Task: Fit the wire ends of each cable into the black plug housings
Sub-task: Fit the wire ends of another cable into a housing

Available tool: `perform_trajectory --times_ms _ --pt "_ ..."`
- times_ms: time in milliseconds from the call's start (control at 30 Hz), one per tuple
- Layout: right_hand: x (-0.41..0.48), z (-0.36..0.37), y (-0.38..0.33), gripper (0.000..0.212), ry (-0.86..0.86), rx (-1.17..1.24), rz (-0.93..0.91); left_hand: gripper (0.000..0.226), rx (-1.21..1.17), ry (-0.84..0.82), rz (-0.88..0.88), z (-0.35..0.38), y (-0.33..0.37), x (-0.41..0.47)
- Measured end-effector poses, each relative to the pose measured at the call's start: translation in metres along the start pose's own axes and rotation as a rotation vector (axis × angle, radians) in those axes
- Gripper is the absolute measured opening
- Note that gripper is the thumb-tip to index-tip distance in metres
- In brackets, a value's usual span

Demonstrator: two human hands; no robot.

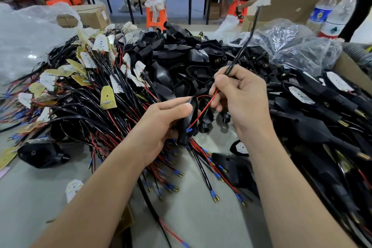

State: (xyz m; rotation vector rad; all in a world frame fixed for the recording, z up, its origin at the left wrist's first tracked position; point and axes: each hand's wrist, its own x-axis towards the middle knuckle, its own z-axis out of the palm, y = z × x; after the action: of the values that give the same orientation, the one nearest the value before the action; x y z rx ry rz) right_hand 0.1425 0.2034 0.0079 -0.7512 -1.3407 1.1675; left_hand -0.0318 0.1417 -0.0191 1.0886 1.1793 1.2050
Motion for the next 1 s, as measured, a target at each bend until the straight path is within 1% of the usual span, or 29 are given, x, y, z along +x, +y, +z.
perform_trajectory --times_ms 100,233,333,467,633,767,867,1000 --pt "0.001 -0.002 -0.002 0.02 -0.024 0.041 0.042 0.02 0.014 0.015 0.008 0.0 0.0 0.0" --pt "0.001 -0.004 -0.002 0.02 -0.075 0.144 0.131 0.026 0.001 0.014 0.026 0.0 0.002 -0.002" --pt "-0.001 -0.004 -0.001 0.018 -0.095 0.199 0.182 0.025 -0.002 0.002 0.027 0.0 0.001 -0.003" --pt "-0.001 0.0 0.001 0.016 -0.041 0.142 0.181 0.036 -0.012 -0.071 0.001 0.002 0.001 -0.003" --pt "-0.004 0.008 0.003 0.021 0.097 -0.002 0.092 0.039 -0.099 -0.123 -0.013 0.004 0.005 -0.006" --pt "-0.004 0.007 0.001 0.024 0.169 0.082 0.077 0.035 -0.14 -0.099 -0.024 0.005 0.008 -0.008" --pt "-0.004 0.008 0.0 0.024 0.126 0.131 0.093 0.036 -0.119 -0.102 -0.028 0.006 0.006 -0.007" --pt "-0.004 0.006 -0.001 0.019 -0.013 0.178 0.189 0.028 -0.139 -0.051 -0.007 0.006 0.005 -0.006"
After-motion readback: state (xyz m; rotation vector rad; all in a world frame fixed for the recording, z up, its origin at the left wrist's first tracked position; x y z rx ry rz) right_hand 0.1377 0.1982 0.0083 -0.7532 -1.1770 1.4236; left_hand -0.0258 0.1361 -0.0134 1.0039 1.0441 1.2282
